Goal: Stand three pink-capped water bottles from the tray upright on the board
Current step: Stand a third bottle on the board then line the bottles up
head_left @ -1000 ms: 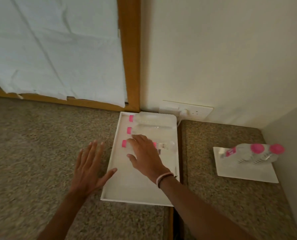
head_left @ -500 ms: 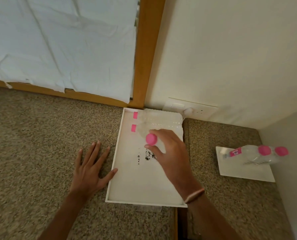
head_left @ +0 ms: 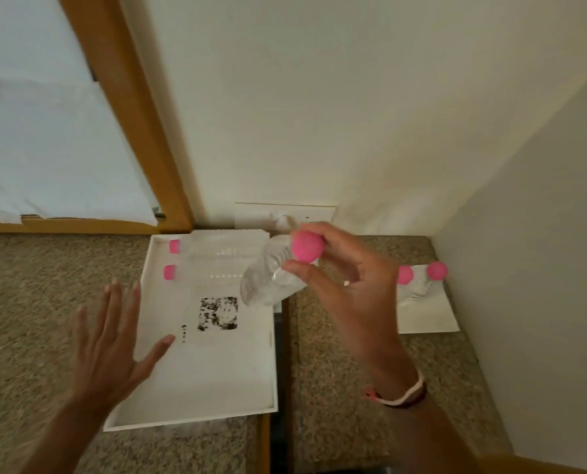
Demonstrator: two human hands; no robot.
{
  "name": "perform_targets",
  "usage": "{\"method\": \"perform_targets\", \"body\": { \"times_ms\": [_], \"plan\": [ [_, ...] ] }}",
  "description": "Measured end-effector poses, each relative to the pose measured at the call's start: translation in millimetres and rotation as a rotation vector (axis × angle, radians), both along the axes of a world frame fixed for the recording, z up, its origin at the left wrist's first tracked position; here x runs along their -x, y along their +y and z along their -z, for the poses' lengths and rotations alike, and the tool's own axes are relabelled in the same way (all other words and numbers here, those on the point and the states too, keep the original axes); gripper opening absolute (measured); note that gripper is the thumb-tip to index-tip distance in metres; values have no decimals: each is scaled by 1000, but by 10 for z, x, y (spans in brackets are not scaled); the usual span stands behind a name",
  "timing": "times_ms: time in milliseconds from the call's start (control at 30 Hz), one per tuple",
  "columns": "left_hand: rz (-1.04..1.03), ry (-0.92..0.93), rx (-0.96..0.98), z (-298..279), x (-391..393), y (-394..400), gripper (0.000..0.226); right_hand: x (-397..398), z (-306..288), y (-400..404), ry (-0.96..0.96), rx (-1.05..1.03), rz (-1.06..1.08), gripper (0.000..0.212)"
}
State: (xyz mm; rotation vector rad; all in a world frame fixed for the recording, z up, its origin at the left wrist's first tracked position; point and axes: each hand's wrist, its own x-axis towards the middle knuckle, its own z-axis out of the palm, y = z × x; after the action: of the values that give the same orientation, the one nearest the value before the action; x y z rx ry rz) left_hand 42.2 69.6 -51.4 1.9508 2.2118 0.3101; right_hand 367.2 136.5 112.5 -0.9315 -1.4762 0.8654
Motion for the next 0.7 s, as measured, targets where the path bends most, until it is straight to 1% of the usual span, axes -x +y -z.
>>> {"method": "perform_targets", "body": {
  "times_ms": [133, 200, 267, 367, 500, 700],
  "plan": [
    [113, -5, -119, -213, -835, 350, 103, -689, -354, 133, 77, -114, 62, 45],
    [160, -3, -142, -252, -1251, 506, 103, -1026, -506, 190, 91, -165, 119, 45],
    [206, -14, -148, -232, -1647, 641, 103, -1366, -633, 249, 65, -218, 206, 43],
    [269, -45, -124, -127, -2159, 785, 104, -1864, -676, 350, -41, -276, 306, 40],
    [325, -96, -74, 92, -2634, 866, 106, -2411, -382, 477, -117, -219, 347, 36],
    [344, -86, 47, 450, -3024, 838, 109, -2890, 380, 584, -243, -9, 289, 35]
  ]
}}
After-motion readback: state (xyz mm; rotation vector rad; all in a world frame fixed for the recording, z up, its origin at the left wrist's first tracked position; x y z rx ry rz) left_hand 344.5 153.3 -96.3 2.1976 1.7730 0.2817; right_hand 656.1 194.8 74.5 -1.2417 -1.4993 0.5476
